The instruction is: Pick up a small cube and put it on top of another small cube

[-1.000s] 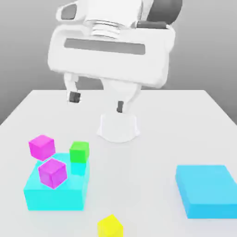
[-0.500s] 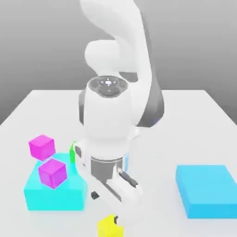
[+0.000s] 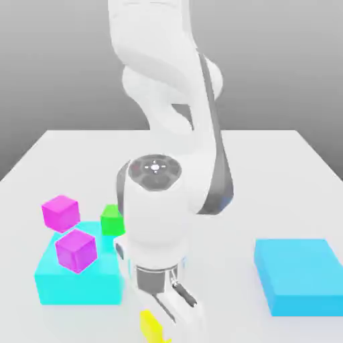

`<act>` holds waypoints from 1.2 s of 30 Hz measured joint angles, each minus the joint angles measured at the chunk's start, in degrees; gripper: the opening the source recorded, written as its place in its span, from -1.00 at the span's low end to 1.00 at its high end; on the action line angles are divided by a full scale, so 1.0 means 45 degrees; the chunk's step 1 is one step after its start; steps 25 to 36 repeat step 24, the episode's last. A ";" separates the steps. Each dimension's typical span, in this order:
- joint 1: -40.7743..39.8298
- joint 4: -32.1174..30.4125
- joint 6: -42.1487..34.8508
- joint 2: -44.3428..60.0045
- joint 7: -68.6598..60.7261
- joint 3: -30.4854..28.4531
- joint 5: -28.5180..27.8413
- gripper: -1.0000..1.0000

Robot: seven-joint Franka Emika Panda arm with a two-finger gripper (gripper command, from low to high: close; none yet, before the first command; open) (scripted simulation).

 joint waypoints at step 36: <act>-0.2646 -0.3018 -0.1675 -0.4834 0.5024 -0.2025 0.1966 1.00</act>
